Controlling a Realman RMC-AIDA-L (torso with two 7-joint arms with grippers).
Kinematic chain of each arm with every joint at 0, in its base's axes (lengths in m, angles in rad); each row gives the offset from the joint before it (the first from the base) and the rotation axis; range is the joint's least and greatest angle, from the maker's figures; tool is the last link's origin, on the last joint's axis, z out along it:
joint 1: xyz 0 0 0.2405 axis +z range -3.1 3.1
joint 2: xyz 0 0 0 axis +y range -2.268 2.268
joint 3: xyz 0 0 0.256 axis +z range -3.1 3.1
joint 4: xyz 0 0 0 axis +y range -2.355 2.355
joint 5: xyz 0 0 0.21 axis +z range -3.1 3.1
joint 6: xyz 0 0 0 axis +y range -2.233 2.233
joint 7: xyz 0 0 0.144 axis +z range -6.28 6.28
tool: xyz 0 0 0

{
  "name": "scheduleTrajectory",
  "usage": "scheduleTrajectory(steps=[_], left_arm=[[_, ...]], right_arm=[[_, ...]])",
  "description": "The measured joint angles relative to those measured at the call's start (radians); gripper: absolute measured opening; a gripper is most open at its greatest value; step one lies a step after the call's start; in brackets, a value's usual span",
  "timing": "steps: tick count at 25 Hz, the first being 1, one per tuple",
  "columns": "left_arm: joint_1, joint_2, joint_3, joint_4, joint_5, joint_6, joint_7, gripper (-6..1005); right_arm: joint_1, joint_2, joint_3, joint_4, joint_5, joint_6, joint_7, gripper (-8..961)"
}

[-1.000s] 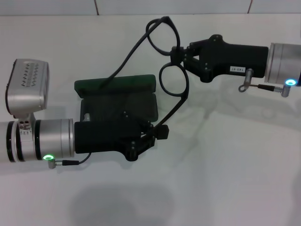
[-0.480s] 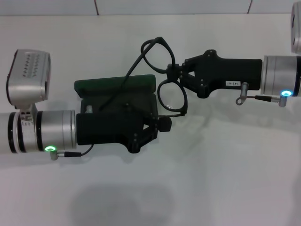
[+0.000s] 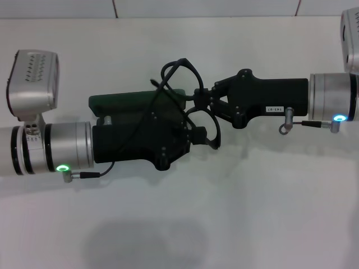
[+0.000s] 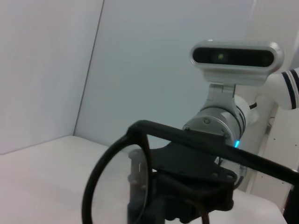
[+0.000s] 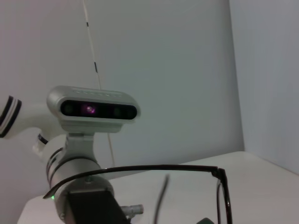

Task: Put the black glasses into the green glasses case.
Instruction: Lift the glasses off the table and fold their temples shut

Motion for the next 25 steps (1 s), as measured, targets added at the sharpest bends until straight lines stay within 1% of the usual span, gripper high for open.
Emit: scheduleTrajectory(steps=[17, 22, 25], left_arm=[[-0.001, -0.002, -0.002, 0.001, -0.014, -0.005, 0.008, 1], [0.002, 0.0, 0.0, 0.001, -0.014, 0.0, 0.008, 1], [0.006, 0.002, 0.002, 0.001, -0.014, 0.004, 0.007, 2]], right_arm=[[0.004, 0.0, -0.006, 0.001, 0.001, -0.023, -0.001, 46], [-0.008, 0.0, 0.002, -0.001, 0.023, -0.016, -0.001, 46], [-0.034, -0.007, 0.008, -0.011, 0.071, -0.002, -0.007, 46]])
